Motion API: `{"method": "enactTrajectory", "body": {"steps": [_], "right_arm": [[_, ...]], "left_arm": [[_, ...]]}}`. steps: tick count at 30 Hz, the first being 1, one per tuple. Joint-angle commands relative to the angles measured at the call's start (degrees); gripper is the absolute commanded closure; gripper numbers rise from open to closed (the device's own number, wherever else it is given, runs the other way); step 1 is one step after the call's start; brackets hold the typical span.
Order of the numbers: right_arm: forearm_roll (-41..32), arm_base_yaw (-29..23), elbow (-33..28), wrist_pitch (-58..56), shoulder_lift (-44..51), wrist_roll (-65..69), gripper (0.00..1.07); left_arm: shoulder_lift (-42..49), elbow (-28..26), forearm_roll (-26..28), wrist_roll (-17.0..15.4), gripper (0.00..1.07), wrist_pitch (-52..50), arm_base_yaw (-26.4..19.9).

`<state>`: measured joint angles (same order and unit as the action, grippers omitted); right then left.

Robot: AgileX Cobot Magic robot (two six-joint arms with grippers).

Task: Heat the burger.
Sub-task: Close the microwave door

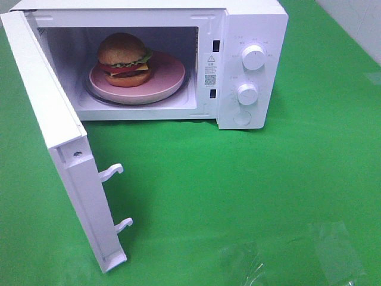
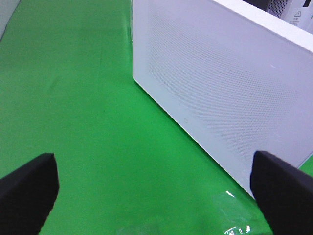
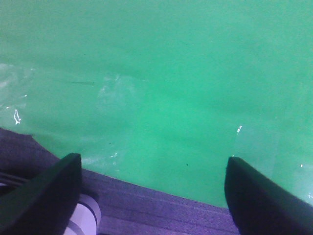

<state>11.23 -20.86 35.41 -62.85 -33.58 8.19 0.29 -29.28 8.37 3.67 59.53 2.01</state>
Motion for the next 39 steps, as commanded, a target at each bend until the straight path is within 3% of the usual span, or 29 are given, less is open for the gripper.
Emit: {"method": "enactTrajectory", "body": {"steps": [1,8,24,39], "right_arm": [[-1.4,5.3,-2.6,0.0,6.7,-0.7,0.31],[-3.9,11.3,-4.3,2.0,17.2,-0.9,0.31],[-3.9,17.6,-6.2,5.4,35.4,-0.5,0.31],[-3.8,18.0,-6.2,5.4,35.2,-0.5,0.31]], "left_arm": [[1.0,0.1,0.0,0.2,0.06,-0.3,-0.1],[1.0,0.1,0.0,0.2,0.06,-0.3,-0.1],[1.0,0.1,0.0,0.2,0.06,-0.3,-0.1],[1.0,0.1,0.1,0.2,0.06,-0.3,-0.1]]}}
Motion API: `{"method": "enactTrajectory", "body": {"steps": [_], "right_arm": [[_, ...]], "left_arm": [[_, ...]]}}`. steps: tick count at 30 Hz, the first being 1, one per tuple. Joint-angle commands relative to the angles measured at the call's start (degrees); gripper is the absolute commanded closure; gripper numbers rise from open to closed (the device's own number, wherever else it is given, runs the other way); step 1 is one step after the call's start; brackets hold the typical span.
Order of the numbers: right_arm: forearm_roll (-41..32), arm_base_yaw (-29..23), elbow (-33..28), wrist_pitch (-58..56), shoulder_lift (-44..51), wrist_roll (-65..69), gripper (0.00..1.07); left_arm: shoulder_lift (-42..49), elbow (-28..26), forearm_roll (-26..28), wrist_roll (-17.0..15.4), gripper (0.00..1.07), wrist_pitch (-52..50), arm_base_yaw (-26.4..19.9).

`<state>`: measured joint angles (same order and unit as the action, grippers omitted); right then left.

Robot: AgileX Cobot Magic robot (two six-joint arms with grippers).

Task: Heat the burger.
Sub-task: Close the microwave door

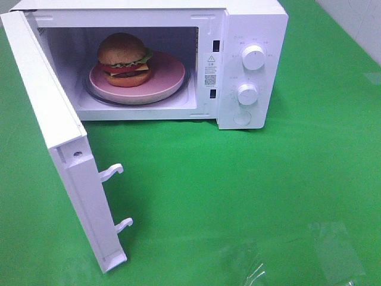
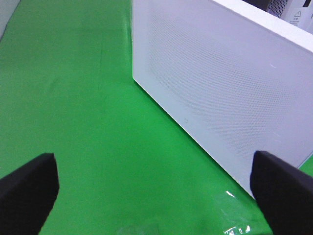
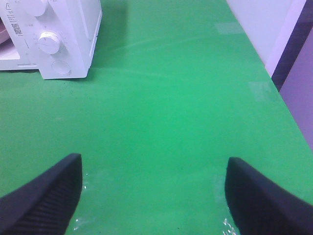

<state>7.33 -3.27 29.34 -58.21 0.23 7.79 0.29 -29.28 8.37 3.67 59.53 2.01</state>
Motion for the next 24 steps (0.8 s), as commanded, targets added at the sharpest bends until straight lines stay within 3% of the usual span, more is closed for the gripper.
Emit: {"method": "enactTrajectory", "body": {"steps": [1,24], "right_arm": [[0.1,0.4,-0.1,0.7,1.4,-0.1,0.31],[0.1,0.4,-0.1,0.7,1.4,-0.1,0.32]], "left_arm": [[1.0,0.1,0.1,0.2,0.06,-0.3,-0.1],[1.0,0.1,0.1,0.2,0.06,-0.3,-0.1]]}}
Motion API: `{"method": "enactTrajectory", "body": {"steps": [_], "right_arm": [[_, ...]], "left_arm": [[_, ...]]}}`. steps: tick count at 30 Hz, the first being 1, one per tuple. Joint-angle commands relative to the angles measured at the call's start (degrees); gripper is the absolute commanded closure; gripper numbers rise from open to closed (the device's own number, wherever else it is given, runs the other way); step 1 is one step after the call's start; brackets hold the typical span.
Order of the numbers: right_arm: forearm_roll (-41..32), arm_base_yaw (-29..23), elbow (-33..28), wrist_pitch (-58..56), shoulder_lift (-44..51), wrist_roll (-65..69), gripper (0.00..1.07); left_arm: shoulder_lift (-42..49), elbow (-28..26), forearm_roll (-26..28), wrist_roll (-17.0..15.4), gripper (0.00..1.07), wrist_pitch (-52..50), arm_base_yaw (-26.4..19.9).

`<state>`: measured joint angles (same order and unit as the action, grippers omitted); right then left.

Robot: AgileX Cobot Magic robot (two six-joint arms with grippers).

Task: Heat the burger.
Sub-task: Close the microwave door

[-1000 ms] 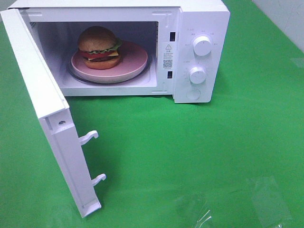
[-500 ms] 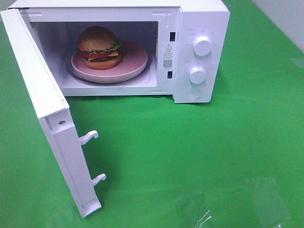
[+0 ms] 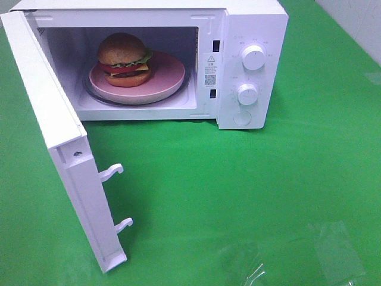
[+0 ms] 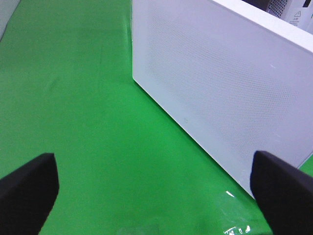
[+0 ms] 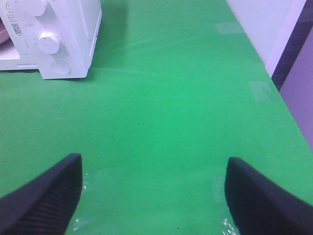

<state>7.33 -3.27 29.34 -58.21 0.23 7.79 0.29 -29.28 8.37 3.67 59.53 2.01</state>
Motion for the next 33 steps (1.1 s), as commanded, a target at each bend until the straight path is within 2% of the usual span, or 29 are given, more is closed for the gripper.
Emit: {"method": "enactTrajectory", "body": {"steps": [1,19,20,26,30,31,32,33], "right_arm": [[0.1,0.4,-0.1,0.7,1.4,-0.1,0.32],[0.1,0.4,-0.1,0.7,1.4,-0.1,0.32],[0.1,0.4,-0.1,0.7,1.4,-0.1,0.32],[0.1,0.4,-0.1,0.7,1.4,-0.1,0.32],[0.1,0.4,-0.1,0.7,1.4,-0.1,0.32],[0.1,0.4,-0.1,0.7,1.4,-0.1,0.32],[0.1,0.4,-0.1,0.7,1.4,-0.1,0.32],[0.1,0.4,-0.1,0.7,1.4,-0.1,0.32]], "left_arm": [[1.0,0.1,0.1,0.2,0.06,-0.3,-0.1],[1.0,0.1,-0.6,-0.2,0.06,-0.3,-0.1],[1.0,0.1,-0.9,-1.4,0.06,-0.5,-0.1],[1.0,-0.4,-2.2,-4.4,0.08,-1.3,-0.1],[1.0,-1.4,-3.4,-4.4,0.15,-3.6,-0.1],[1.0,-1.5,-3.7,-4.4,0.19,-4.6,-0.1],[1.0,-1.6,-4.1,-4.4,0.3,-7.2,-0.1],[1.0,-1.6,-4.1,-4.4,0.3,-7.2,-0.1]]}}
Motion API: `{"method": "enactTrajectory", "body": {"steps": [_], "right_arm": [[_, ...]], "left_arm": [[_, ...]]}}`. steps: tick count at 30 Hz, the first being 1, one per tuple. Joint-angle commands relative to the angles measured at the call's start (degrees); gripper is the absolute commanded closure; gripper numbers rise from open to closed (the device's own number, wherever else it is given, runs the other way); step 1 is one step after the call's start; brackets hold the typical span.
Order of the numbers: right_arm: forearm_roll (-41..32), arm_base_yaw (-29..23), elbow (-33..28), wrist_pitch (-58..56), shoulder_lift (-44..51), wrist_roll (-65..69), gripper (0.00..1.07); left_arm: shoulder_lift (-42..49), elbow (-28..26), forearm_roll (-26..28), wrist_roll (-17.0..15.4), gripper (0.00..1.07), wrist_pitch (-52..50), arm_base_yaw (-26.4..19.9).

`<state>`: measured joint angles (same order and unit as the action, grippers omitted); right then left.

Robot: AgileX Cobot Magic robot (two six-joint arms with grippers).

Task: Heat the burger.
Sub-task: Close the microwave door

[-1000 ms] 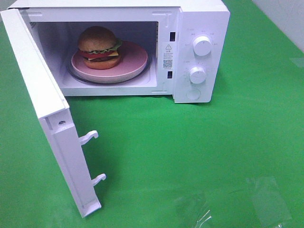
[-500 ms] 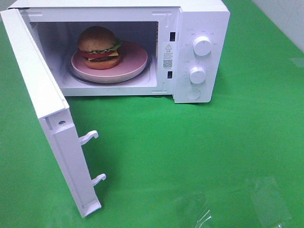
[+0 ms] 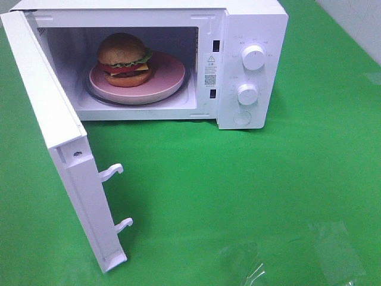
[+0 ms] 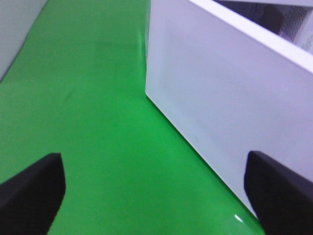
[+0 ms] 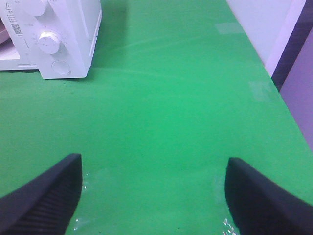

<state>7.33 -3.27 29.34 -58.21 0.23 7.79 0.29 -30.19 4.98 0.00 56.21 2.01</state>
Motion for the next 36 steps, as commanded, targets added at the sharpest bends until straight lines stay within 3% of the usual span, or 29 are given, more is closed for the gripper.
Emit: {"method": "enactTrajectory", "body": {"steps": [1,2,3,4,5,6,7,8,9,10,11,12,16,18,23,25,28,32,36], "right_arm": [[0.1,0.4,-0.1,0.7,1.4,-0.1,0.32],[0.1,0.4,-0.1,0.7,1.4,-0.1,0.32],[0.1,0.4,-0.1,0.7,1.4,-0.1,0.32],[0.1,0.4,-0.1,0.7,1.4,-0.1,0.32],[0.1,0.4,-0.1,0.7,1.4,-0.1,0.32],[0.1,0.4,-0.1,0.7,1.4,-0.1,0.32],[0.1,0.4,-0.1,0.7,1.4,-0.1,0.32],[0.1,0.4,-0.1,0.7,1.4,-0.1,0.32],[0.1,0.4,-0.1,0.7,1.4,-0.1,0.32],[0.1,0.4,-0.1,0.7,1.4,-0.1,0.32],[0.1,0.4,-0.1,0.7,1.4,-0.1,0.32],[0.1,0.4,-0.1,0.7,1.4,-0.1,0.32],[0.1,0.4,-0.1,0.7,1.4,-0.1,0.32],[0.1,0.4,-0.1,0.7,1.4,-0.1,0.32],[0.1,0.4,-0.1,0.7,1.4,-0.1,0.32],[0.1,0.4,-0.1,0.7,1.4,-0.1,0.32],[0.1,0.4,-0.1,0.7,1.4,-0.1,0.32],[0.1,0.4,-0.1,0.7,1.4,-0.1,0.32],[0.1,0.4,-0.1,0.7,1.4,-0.1,0.32]], "left_arm": [[1.0,-0.7,-0.9,-0.7,0.43,-6.1,-0.1],[1.0,-0.7,-0.9,-0.7,0.43,-6.1,-0.1],[1.0,-0.6,-1.0,-0.7,0.56,-8.3,-0.1],[1.0,-0.6,-1.0,-0.7,0.56,-8.3,-0.1],[1.0,-0.3,-2.1,-0.5,0.69,-11.1,-0.1],[1.0,0.0,-3.0,-0.5,0.76,-12.5,-0.1],[1.0,0.0,-3.0,-0.5,0.76,-12.5,-0.1],[1.0,1.0,-5.0,-0.5,0.88,-15.8,-0.1],[1.0,1.0,-5.0,-0.5,0.88,-15.8,-0.1],[0.4,2.1,-5.7,-0.5,0.97,-18.2,-0.1],[0.4,2.1,-5.7,-0.5,0.97,-18.2,-0.1],[-0.8,2.9,-5.8,-0.5,1.05,-20.2,-0.1],[-4.3,4.4,-5.8,-0.5,1.07,-24.3,-0.1],[-9.9,6.9,-5.8,-0.5,1.07,-33.0,-0.1],[-15.0,9.0,-5.8,0.0,1.07,-41.0,-0.1],[-21.3,12.0,-5.8,0.0,1.07,-53.7,-0.1],[-23.0,12.8,-5.8,-0.3,1.07,-57.1,-0.1],[-33.3,17.1,-5.8,-0.5,1.07,-73.6,-0.1],[-38.7,17.7,-5.8,-0.7,1.07,-77.2,-0.1]]}}
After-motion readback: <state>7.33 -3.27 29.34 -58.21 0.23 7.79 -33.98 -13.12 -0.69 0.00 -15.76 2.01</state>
